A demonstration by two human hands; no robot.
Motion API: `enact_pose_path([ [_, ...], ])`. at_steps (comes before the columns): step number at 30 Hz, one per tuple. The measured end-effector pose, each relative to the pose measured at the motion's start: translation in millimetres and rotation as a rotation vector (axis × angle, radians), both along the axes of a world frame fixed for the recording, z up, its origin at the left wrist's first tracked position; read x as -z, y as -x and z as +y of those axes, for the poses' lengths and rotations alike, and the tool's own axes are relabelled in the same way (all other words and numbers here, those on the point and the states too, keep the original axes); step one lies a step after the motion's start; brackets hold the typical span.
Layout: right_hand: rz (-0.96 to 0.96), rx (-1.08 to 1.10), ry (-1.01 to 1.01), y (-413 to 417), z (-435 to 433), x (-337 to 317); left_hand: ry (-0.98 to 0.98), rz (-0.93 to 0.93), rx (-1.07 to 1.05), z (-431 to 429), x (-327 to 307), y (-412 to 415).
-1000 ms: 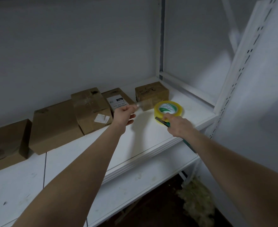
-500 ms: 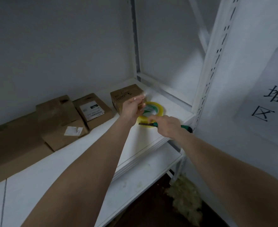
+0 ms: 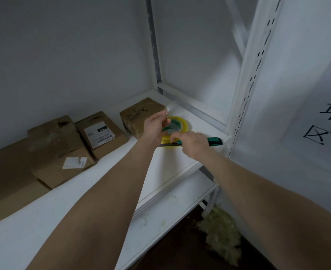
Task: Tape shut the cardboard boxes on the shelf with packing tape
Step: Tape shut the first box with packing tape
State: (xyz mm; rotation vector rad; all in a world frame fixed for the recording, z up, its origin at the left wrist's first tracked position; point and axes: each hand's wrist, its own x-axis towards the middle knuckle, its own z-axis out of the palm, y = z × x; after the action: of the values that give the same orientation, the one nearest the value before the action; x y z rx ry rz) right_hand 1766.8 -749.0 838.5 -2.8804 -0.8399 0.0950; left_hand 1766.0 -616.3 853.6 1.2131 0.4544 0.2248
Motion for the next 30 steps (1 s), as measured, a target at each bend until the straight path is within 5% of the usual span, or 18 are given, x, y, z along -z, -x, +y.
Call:
enact_pose_path([
  [15,0.107,-0.084,-0.18,-11.9,-11.4,17.6,-0.054,0.007,-0.035,-2.7,21.3,-4.9],
  [30,0.02,-0.028,-0.199,-8.4,-10.3,24.3,-0.053,0.044,-0.057,-8.1,22.8,-12.6],
])
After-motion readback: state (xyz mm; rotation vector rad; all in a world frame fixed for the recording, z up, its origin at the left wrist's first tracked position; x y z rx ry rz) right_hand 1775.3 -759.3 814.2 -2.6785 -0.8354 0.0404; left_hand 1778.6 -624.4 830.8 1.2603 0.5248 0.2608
